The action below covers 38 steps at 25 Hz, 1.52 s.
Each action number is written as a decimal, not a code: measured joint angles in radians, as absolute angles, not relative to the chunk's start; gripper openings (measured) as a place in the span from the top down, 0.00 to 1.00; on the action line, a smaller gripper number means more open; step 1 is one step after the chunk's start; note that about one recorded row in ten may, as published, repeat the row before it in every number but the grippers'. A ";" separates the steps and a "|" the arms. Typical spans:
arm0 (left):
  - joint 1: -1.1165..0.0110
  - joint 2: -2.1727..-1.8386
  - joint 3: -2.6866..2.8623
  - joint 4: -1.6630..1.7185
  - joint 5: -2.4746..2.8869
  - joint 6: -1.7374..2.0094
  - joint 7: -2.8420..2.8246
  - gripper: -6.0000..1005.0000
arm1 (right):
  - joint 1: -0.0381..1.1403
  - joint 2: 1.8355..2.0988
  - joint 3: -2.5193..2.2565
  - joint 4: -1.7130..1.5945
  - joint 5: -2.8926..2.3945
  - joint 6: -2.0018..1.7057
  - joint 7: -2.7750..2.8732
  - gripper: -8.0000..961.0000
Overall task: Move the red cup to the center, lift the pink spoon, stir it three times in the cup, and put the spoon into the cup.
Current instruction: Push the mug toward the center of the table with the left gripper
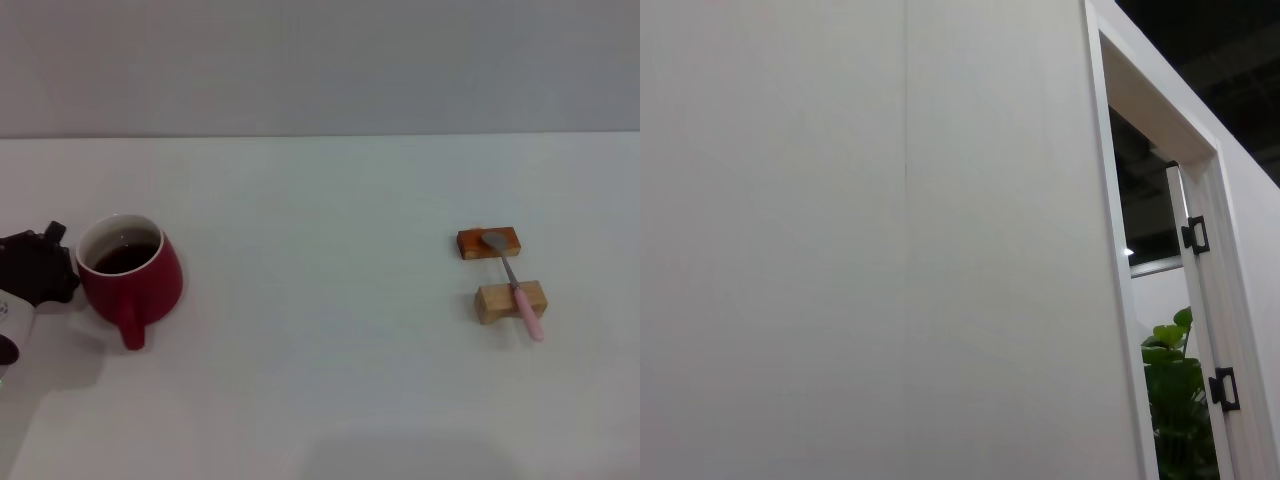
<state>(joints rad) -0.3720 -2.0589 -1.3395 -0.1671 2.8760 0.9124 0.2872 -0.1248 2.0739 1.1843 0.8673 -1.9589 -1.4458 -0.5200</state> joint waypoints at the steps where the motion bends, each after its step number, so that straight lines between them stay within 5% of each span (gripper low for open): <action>1: -0.372 -2.059 -1.333 -0.167 2.876 0.912 0.287 0.99 | -0.125 2.074 1.184 0.868 -1.959 -1.445 -0.520 0.31; 38: -0.407 -2.065 -1.126 -0.203 2.869 0.888 0.262 0.99 | -0.134 2.077 1.158 0.881 -1.959 -1.452 -0.522 0.31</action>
<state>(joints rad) -0.4070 -2.0648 -1.1258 -0.2032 2.8686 0.8876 0.2622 -0.1344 2.0770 1.1582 0.8810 -1.9588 -1.4524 -0.5216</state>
